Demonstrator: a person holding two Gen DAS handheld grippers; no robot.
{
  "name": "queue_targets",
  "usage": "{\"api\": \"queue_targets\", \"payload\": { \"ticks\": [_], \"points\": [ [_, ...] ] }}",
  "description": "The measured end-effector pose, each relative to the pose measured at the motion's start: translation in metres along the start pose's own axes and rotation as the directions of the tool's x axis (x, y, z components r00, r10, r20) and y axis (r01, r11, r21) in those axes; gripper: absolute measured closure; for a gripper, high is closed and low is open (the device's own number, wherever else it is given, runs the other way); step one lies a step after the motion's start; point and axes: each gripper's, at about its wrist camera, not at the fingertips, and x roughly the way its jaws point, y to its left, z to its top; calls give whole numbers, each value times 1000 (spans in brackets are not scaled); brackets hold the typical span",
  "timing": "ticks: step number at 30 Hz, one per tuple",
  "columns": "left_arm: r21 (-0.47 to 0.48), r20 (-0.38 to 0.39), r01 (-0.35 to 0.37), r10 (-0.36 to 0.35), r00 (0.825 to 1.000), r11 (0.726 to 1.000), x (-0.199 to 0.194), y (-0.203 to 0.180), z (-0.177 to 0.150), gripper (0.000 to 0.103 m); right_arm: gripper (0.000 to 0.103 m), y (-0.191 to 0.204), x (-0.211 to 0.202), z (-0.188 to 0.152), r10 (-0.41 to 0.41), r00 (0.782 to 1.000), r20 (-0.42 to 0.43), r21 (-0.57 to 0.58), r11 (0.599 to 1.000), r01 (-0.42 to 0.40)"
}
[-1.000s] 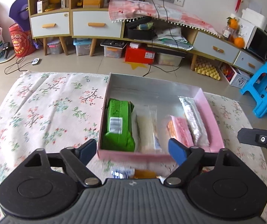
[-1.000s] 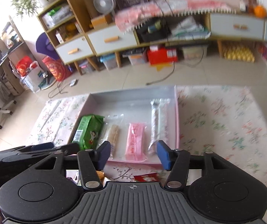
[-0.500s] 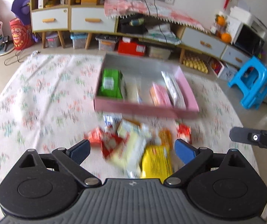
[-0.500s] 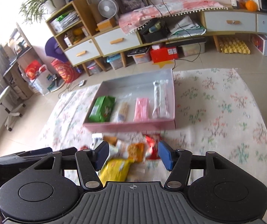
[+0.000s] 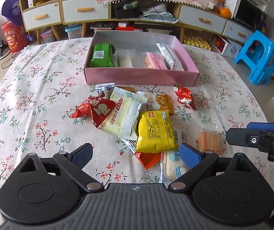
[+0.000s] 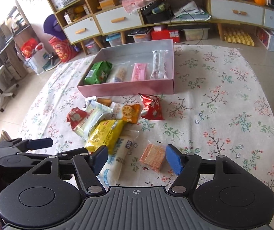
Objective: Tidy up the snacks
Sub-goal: 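Move both tools back over the snack pile, then grasp yellow pack with left tool while right tool grasps wafer biscuit pack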
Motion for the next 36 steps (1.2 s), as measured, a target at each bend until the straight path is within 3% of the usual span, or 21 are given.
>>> {"api": "queue_targets", "payload": {
  "ticks": [4,15,19,25,27,29,36],
  "points": [
    [6,2,0,0,1000,1000,-1,-3,-7,6,27,0,2,1,-18,1000,0,3,1000,18],
    [83,-4,-12,13,1000,996,13,-16,-14,6,27,-9,18,1,-14,999,-50,74,997,18],
    [75,20,22,-24,1000,997,24,-19,-6,8,27,-10,18,2,-40,998,-39,78,996,43],
    [44,-57,48,-46,997,998,49,-26,0,29,24,-9,23,2,-69,997,-46,73,995,73],
    [55,-60,49,-46,997,997,53,-26,-2,32,24,-11,25,2,-72,996,-51,76,994,76],
    [69,-43,62,-59,997,996,49,-26,-3,47,24,-14,26,2,-76,996,-57,87,993,80],
    [20,-43,117,-116,992,993,42,-17,-2,54,24,-14,27,1,-71,996,-61,84,994,76]
  ]
}}
